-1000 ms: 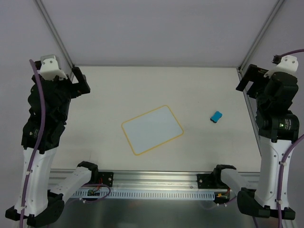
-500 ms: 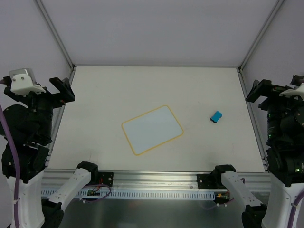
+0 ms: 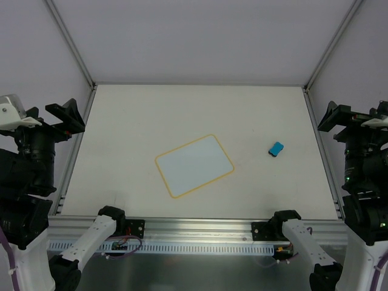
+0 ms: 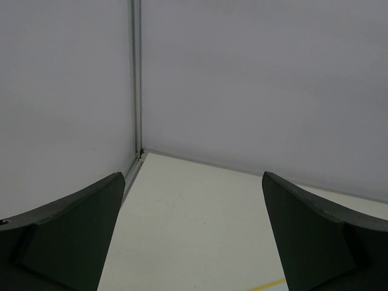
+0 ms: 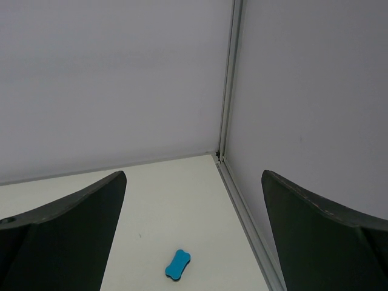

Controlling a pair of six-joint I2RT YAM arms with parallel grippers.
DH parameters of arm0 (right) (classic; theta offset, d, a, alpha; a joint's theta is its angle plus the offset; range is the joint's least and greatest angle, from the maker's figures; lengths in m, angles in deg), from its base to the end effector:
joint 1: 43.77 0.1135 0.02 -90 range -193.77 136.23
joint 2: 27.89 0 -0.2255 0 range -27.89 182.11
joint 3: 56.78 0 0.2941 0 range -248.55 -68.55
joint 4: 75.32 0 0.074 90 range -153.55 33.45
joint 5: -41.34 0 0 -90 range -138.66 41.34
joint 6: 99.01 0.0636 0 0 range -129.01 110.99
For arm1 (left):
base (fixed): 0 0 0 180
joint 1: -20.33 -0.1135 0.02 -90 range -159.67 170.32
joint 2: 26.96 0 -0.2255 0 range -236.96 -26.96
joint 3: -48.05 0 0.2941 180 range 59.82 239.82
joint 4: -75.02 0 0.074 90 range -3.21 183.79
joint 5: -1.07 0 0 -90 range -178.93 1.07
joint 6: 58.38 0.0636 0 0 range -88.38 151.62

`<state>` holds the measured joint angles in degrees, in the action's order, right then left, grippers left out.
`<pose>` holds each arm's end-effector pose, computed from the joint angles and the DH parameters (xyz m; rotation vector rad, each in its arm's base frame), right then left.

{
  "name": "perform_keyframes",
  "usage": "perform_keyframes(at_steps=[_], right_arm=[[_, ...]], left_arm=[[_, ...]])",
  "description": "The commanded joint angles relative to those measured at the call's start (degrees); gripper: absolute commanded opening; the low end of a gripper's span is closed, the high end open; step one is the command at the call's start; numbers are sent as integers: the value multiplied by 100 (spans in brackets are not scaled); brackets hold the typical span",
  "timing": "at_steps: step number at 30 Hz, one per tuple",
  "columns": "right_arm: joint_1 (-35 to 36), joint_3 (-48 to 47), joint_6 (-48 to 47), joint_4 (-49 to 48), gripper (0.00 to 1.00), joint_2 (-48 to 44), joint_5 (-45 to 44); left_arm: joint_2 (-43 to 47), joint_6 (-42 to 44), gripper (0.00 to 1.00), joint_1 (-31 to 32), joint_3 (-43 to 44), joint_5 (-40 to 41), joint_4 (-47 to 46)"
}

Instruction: Erase the whiteboard

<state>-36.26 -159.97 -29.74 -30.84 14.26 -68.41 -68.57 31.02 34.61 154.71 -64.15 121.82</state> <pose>0.1253 -0.0052 0.5603 -0.0225 1.3105 -0.4177 0.1040 0.0010 0.5712 -0.2240 1.2629 0.0476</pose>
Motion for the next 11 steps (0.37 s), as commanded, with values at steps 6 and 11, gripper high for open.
perform_keyframes(at_steps=[6,11], right_arm=[[93,-17,-221,-414,99,-58,-161],[102,36,-194,-450,99,-23,-91]], left_arm=[[-67,78,99,31,232,124,-101],[-93,95,99,22,232,150,-110]])
